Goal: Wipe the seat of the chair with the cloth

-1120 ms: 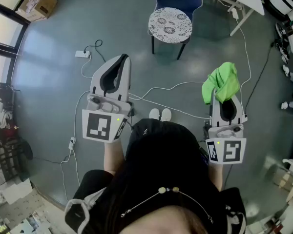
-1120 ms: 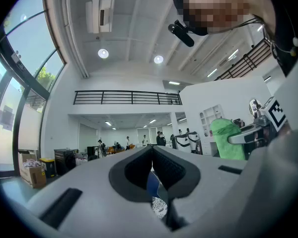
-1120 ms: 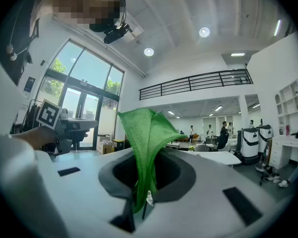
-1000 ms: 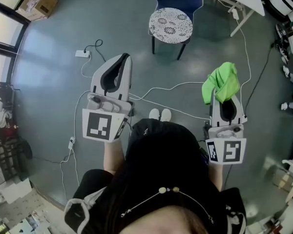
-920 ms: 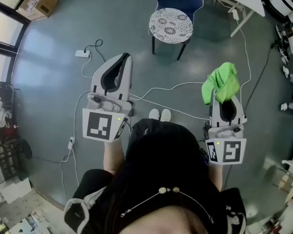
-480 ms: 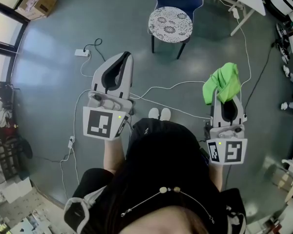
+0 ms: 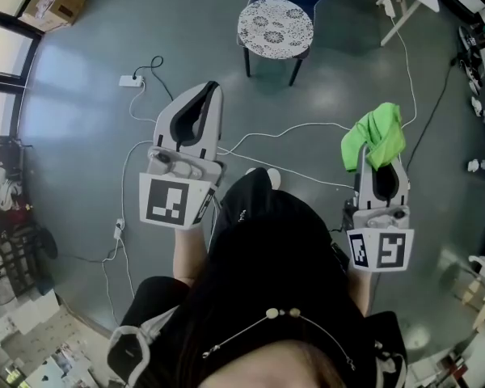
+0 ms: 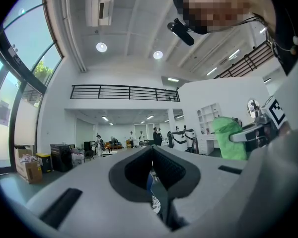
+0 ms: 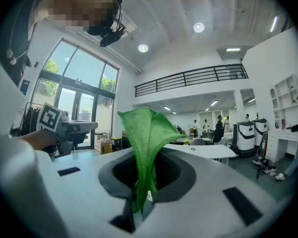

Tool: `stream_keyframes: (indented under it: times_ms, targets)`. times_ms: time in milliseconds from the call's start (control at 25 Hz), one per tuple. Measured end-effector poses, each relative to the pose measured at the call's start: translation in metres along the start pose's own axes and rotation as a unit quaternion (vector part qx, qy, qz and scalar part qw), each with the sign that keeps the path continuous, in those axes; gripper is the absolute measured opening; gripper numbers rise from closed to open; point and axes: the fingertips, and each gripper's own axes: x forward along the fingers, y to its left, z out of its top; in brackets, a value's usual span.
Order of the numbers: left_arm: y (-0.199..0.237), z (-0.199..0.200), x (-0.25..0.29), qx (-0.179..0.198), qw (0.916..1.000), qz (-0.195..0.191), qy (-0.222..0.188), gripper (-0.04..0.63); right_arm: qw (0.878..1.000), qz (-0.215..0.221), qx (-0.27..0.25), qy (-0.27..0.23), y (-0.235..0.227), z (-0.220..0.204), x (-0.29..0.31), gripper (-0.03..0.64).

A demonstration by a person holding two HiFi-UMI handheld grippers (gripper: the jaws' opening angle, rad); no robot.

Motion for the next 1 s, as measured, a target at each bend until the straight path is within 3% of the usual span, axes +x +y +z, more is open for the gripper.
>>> stream_keyframes:
  times_ms: [560, 800, 1000]
  targets:
    - [0.015, 0.002, 0.024, 0.010, 0.9995, 0.024, -0.017, 0.006, 1.000, 0.012, -0.003, 0.000, -0.018, -0.013, 0.026, 0.052]
    - [0.042, -0.012, 0.071, -0.007, 0.9994, 0.024, -0.023, 0.006, 1.000, -0.004, -0.010, 0.012, -0.042, -0.017, 0.066, 0.052]
    - [0.083, -0.031, 0.127, -0.025, 0.9992, 0.022, -0.024, 0.006, 0.999, -0.005, -0.042, 0.026, -0.058, -0.015, 0.136, 0.052]
